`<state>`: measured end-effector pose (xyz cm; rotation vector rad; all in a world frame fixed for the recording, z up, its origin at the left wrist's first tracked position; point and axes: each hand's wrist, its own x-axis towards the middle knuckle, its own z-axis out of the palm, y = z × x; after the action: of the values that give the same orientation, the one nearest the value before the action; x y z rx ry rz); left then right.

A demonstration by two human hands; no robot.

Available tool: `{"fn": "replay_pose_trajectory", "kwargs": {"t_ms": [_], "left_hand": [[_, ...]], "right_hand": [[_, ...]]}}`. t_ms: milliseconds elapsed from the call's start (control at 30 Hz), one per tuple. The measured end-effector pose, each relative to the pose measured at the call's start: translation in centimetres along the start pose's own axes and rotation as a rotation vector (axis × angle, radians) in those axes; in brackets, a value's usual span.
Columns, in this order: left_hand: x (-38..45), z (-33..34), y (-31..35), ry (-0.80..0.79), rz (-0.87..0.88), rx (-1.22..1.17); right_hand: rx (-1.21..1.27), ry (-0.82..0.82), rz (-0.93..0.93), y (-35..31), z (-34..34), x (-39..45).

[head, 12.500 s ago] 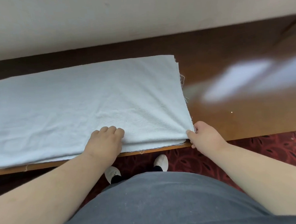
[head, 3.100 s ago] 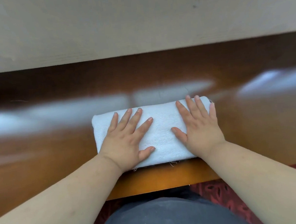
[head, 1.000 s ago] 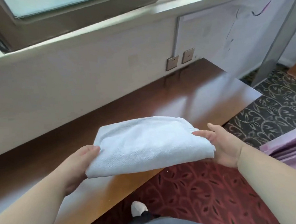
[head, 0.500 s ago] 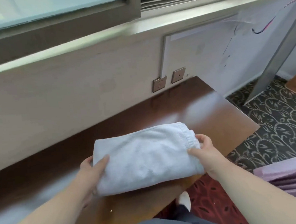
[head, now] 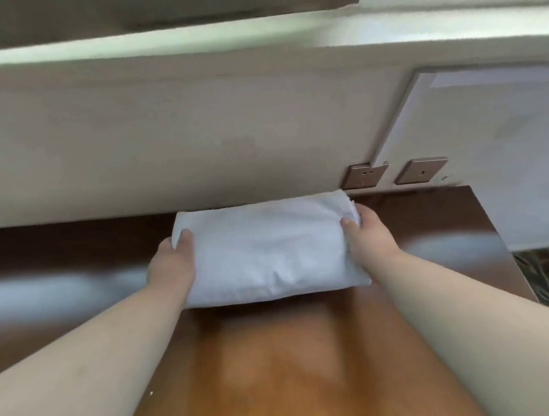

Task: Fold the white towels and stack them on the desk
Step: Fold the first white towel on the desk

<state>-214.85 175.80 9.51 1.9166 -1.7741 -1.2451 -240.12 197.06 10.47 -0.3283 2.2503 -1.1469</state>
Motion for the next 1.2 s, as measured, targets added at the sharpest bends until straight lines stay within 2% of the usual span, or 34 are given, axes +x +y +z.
{"fn": "replay_pose_trajectory", "kwargs": {"t_ms": [167, 333, 400, 500, 567, 633, 733, 800, 833, 867, 900, 933, 967, 1000, 1033, 1067, 1133, 1200], "left_hand": [[6.2, 0.8, 1.4, 0.042, -0.008, 0.144], [10.1, 2.8, 0.0, -0.026, -0.082, 0.145], [9.9, 3.1, -1.1, -0.022, -0.088, 0.071], [9.1, 3.2, -2.8, 0.026, 0.06, -0.04], [8.7, 3.3, -3.7, -0.001, 0.135, 0.006], [8.6, 3.4, -4.5, -0.072, 0.089, 0.067], [9.1, 2.7, -4.4, -0.155, -0.078, 0.061], [9.1, 2.2, -3.6, -0.106, -0.119, 0.088], [8.7, 2.1, -3.2, -0.001, -0.045, 0.141], [8.0, 2.2, -2.9, 0.133, 0.152, 0.216], [7.0, 2.6, -2.4, 0.21, 0.461, 0.298], [5.9, 3.3, -1.9, 0.156, 0.77, 0.39], [5.0, 4.0, -1.4, 0.0, 1.002, 0.499], [4.5, 4.7, -0.9, -0.167, 1.111, 0.624], [4.3, 5.4, -0.6, -0.292, 1.103, 0.75], [4.7, 6.0, -0.6, -0.351, 1.052, 0.838], [6.1, 6.4, -0.7, -0.356, 1.02, 0.917], [7.7, 6.4, -0.6, -0.329, 1.001, 0.954]], "right_hand": [[-0.115, 0.036, -0.023, -1.2, 4.4, 5.8], [-0.214, 0.033, 0.075, 0.9, 5.7, 7.9], [-0.216, 0.035, 0.102, 1.5, 5.7, 7.2], [-0.209, 0.115, 0.076, 1.8, 6.3, 5.6], [-0.288, 0.154, 0.019, 1.8, 7.0, 4.8], [-0.375, 0.088, -0.009, 1.9, 7.5, 4.3], [-0.339, -0.008, 0.084, 1.9, 7.6, 4.1], [-0.386, 0.028, 0.095, 1.5, 7.5, 3.7], [-0.468, 0.087, 0.028, 0.8, 7.7, 3.2], [-0.565, 0.143, -0.115, 0.0, 8.2, 2.5], [-0.642, 0.165, -0.304, -0.9, 9.1, 2.0], [-0.687, 0.128, -0.469, -1.7, 10.3, 1.7], [-0.715, 0.046, -0.565, -2.4, 11.6, 1.5], [-0.741, -0.045, -0.59, -2.8, 12.8, 1.5], [-0.786, -0.126, -0.554, -2.7, 13.7, 1.9], [-0.842, -0.178, -0.489, -2.4, 14.2, 2.5], [-0.929, -0.191, -0.403, -1.2, 14.1, 3.9], [-0.95, -0.127, -0.385, -0.1, 13.5, 4.8]]}}
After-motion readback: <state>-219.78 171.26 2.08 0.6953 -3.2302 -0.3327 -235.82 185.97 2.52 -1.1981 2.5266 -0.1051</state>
